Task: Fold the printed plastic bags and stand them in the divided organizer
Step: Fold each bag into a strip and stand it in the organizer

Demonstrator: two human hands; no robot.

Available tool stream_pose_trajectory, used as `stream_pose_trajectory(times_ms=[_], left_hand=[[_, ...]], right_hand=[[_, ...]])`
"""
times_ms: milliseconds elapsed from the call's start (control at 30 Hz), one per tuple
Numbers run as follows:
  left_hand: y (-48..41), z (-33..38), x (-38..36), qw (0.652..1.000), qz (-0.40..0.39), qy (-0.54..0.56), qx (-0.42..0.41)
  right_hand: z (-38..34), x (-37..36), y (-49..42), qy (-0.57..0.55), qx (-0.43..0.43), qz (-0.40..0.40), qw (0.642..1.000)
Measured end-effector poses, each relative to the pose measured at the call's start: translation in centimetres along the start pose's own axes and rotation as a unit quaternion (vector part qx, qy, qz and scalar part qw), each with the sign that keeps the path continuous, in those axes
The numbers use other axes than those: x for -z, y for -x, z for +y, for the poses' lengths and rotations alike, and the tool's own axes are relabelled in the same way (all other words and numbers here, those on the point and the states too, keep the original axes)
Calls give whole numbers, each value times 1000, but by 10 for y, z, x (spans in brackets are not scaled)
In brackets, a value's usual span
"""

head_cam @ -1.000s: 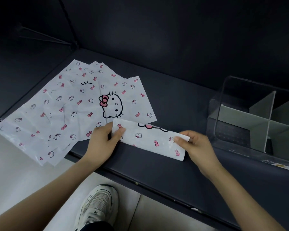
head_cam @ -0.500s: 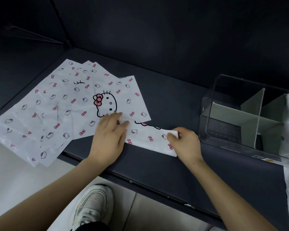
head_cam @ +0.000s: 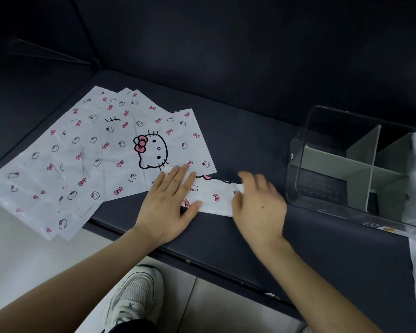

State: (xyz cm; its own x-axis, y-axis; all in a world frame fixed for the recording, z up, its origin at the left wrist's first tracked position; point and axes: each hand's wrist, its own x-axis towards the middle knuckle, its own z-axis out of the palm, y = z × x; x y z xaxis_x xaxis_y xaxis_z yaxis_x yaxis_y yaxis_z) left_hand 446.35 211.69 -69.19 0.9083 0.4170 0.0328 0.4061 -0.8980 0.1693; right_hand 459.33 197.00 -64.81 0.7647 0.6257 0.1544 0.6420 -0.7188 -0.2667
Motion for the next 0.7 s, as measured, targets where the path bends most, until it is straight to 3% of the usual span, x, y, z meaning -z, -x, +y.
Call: stream_pose_trajectory(times_ms=[100,167,267,500,700], left_hand=[[0,-1,-2,1000,-1,8,-1],[0,-1,-2,1000,1,10,-3],[0,0,-1,1000,6,14,1],[0,-1,0,1000,-4,0,-9],[-5,-9,3,999,-22,-2,-50]], right_hand=[[-18,-18,11,54,108,-45,992],[-22,-29,17,54,133,-109,984],[-8,-34,24,65,130,-141,979],[41,-16,50,62,46,-111,991],[43,5,40,-47,31,-43,997]])
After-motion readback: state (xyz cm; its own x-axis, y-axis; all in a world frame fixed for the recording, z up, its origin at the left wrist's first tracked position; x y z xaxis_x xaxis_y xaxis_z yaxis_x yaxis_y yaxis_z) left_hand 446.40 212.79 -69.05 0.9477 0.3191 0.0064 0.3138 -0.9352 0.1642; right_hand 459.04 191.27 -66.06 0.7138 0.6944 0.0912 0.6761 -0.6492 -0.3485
